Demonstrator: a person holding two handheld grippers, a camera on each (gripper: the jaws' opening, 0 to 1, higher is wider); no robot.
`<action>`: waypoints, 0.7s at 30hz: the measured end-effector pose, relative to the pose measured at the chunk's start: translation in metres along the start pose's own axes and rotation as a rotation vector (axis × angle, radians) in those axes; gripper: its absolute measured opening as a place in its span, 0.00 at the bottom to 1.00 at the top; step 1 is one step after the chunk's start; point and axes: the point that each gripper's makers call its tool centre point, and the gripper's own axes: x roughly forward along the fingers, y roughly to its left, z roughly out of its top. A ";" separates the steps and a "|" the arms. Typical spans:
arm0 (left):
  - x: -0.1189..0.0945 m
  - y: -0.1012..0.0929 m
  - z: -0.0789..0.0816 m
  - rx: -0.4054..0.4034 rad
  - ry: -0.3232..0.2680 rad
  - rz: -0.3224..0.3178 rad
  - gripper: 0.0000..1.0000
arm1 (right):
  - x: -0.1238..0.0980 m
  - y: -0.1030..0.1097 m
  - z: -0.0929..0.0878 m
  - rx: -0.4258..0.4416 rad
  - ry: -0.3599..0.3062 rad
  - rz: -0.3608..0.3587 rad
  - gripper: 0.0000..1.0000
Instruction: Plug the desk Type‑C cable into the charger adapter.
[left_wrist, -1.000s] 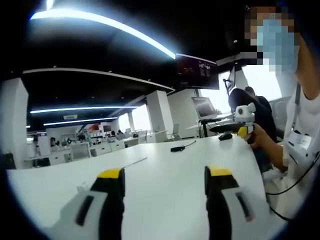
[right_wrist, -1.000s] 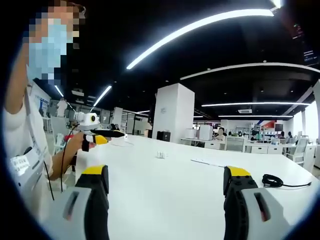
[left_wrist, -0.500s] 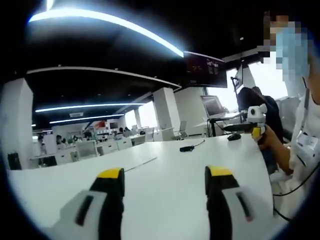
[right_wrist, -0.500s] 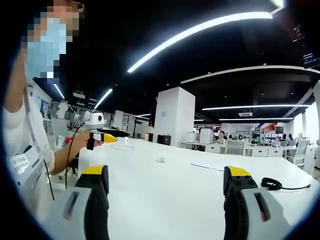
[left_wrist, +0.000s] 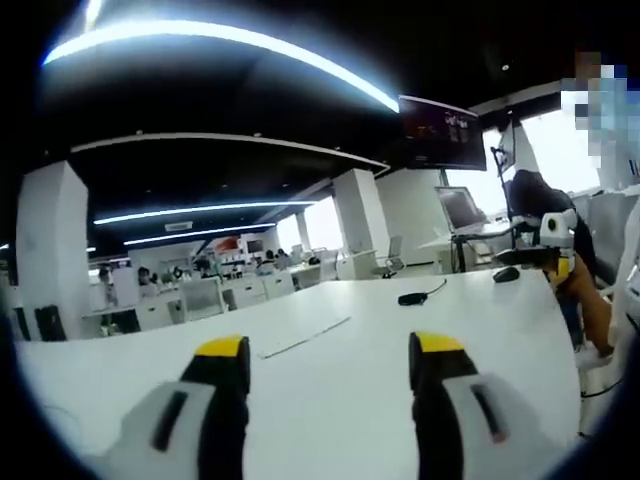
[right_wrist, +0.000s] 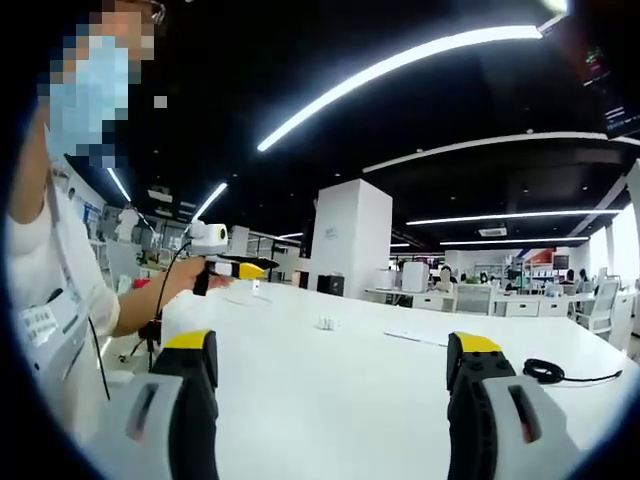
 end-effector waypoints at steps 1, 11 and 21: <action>0.004 0.003 0.000 0.007 0.005 0.006 0.65 | 0.000 -0.001 0.000 0.001 0.000 -0.002 0.97; 0.037 0.030 -0.005 0.060 0.053 0.039 0.68 | 0.001 0.000 0.002 -0.005 0.001 0.004 0.97; 0.053 0.053 -0.017 0.052 0.077 0.081 0.68 | 0.000 -0.004 0.003 -0.010 0.004 -0.005 0.97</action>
